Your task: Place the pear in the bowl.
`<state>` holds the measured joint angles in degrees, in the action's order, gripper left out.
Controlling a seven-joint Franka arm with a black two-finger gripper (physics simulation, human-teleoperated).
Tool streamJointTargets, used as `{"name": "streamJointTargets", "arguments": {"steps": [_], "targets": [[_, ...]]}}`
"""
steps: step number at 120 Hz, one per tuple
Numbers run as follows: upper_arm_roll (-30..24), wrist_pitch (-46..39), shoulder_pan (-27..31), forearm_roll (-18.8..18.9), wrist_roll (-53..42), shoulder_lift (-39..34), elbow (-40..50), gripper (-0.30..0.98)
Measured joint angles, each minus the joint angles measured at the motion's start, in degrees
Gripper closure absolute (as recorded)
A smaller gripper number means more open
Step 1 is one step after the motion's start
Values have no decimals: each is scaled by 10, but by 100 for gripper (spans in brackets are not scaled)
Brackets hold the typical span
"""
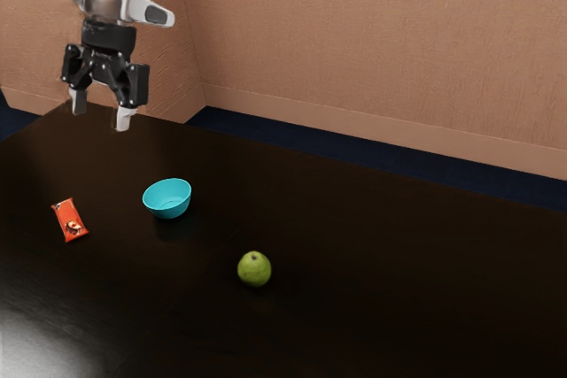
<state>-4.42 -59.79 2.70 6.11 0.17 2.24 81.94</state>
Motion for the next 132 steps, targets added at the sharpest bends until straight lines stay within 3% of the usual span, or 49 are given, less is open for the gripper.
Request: {"name": "streamJointTargets", "arguments": {"steps": [25, 42, 64, 80, 132], "targets": [[27, -179, -31, -13, 1, 0, 11, 0], [36, -229, -16, -26, 1, 0, 11, 0], [5, -264, 17, -23, 0, 28, 16, 0], [-14, -316, -17, -26, 2, 71, 82, 0], [-49, -519, -19, -69, 7, 133, 224, 0]]}}
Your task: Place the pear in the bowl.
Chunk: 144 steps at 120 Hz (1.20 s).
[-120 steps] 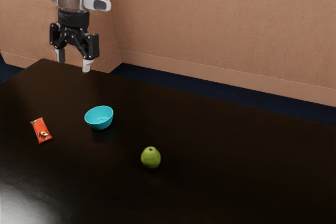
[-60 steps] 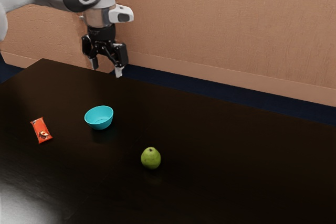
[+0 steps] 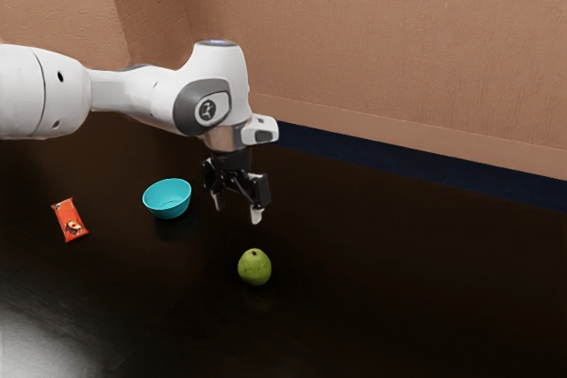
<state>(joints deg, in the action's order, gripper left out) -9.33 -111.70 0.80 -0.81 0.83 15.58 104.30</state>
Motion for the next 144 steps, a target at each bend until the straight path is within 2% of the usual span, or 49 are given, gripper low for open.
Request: {"name": "streamJointTargets", "arguments": {"steps": [59, 130, 144], "targets": [[-20, -106, 0, -39, 7, 51, 76, 0], [-21, -141, 0, -44, 10, 76, 78, 0], [-21, -142, 1, -44, 11, 76, 79, 5]]}}
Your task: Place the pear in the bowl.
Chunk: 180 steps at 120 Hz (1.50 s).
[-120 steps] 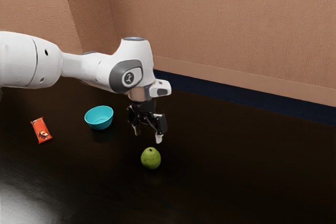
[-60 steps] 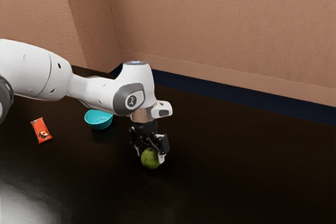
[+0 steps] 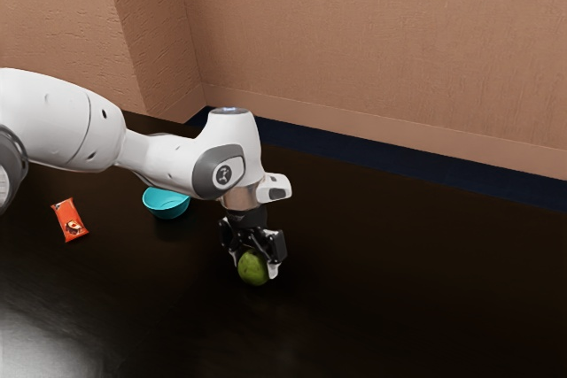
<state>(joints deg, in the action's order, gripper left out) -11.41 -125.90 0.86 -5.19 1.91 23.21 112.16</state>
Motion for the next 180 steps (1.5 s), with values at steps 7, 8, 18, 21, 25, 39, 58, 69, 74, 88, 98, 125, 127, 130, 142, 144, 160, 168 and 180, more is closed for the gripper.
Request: {"name": "streamJointTargets", "arguments": {"steps": [7, 8, 18, 21, 25, 39, 58, 69, 74, 88, 98, 125, 127, 130, 142, 144, 160, 168, 180], "targets": [[0, 0, 1, 0, 0, 0, 0, 8], [0, 0, 1, 0, 0, 0, 0, 8], [0, -1, 1, 0, 0, 0, 0, 13], [0, -1, 1, 0, 0, 0, 0, 15], [0, -1, 2, 0, 1, 1, 0, 17], [1, -1, 2, 0, 1, 1, 0, 22], [1, -1, 2, 3, 3, 0, 0, 27], [1, 1, 3, 4, 4, -4, -2, 30], [1, 2, 4, 5, 4, -6, -3, 31], [3, 9, 10, 8, 5, -18, -9, 35], [23, 17, 17, 11, 5, -25, -30, 39], [114, 49, 75, 20, -9, -26, -111, 52], [120, 53, 77, 21, -10, -25, -118, 53], [128, 58, 80, 22, -13, -25, -126, 54], [140, 73, 107, 26, -22, 12, -170, 61], [140, 75, 110, 27, -24, 20, -176, 61], [141, 85, 119, 31, -33, 46, -193, 66], [141, 88, 121, 29, -40, 50, -197, 59], [141, 91, 124, 22, -54, 51, -200, 42]]}}
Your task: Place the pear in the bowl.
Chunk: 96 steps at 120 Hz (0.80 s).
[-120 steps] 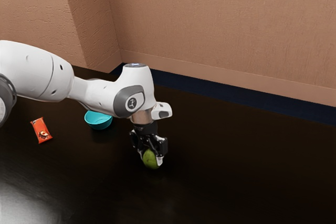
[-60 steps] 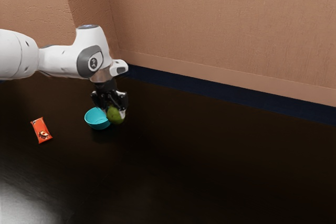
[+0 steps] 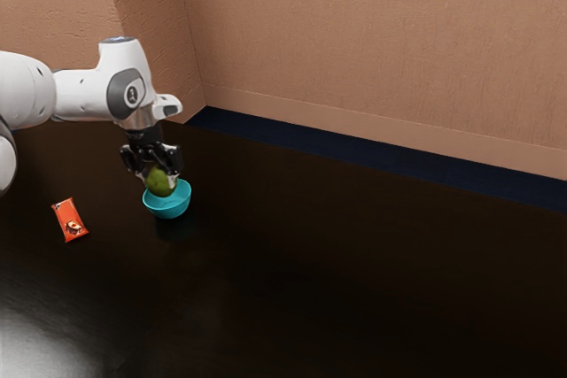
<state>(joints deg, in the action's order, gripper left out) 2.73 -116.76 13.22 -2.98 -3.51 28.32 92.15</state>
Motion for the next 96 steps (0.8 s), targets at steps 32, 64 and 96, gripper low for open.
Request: {"name": "streamJointTargets", "arguments": {"steps": [32, 64, 96], "targets": [[0, 7, 5, -18, -38, -1, -1, 13], [0, 73, -33, -17, -63, -115, 6, 4], [14, 226, -261, 9, -52, -306, -33, 1]]}}
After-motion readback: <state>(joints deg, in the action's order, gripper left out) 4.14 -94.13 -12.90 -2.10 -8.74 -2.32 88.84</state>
